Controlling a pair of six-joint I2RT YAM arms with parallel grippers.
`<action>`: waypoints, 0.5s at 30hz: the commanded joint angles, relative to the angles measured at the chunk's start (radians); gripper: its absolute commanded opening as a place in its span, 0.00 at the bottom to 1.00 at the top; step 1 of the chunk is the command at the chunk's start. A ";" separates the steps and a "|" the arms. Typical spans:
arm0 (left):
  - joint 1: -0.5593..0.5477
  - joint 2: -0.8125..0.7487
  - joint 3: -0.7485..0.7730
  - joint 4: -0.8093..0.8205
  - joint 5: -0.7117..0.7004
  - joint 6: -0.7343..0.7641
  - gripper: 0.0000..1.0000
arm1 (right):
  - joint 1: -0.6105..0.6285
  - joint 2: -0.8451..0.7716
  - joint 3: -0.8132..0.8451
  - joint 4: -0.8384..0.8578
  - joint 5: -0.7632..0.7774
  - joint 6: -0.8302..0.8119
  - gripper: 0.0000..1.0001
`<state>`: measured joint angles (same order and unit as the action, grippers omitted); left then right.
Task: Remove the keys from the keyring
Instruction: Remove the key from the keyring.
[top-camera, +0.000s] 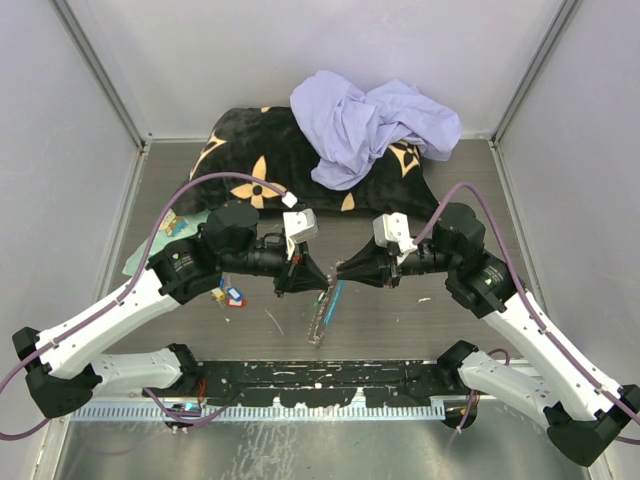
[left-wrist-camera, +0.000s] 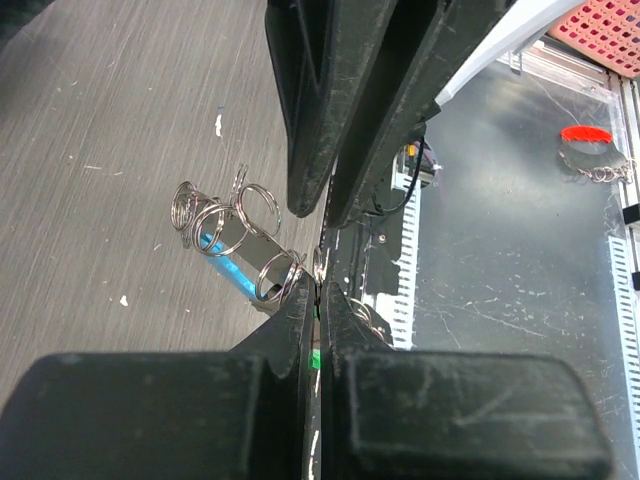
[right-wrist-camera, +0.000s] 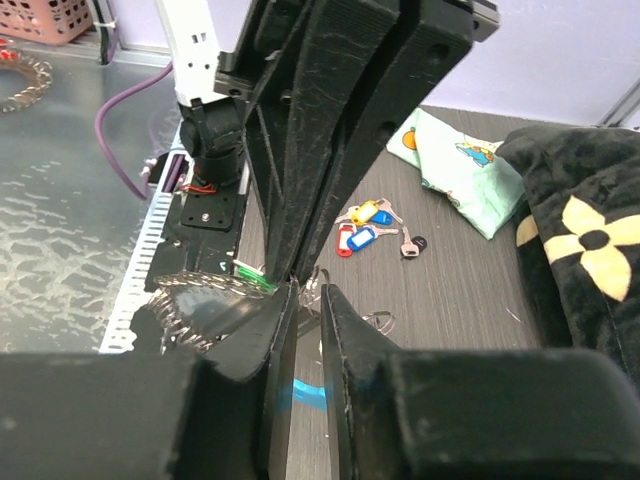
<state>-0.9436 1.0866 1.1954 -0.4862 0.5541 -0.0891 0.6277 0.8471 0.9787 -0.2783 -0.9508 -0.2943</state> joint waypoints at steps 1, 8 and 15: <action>-0.004 -0.024 0.053 0.051 0.020 0.006 0.00 | 0.012 0.000 0.060 -0.024 -0.085 -0.058 0.22; -0.003 -0.017 0.054 0.072 0.057 0.036 0.00 | 0.032 0.011 0.068 -0.101 -0.086 -0.164 0.26; -0.007 0.000 0.067 0.068 0.082 0.054 0.00 | 0.051 0.034 0.085 -0.113 -0.068 -0.187 0.30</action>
<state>-0.9436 1.0889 1.2003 -0.4839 0.5900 -0.0582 0.6674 0.8776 1.0119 -0.3950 -1.0153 -0.4496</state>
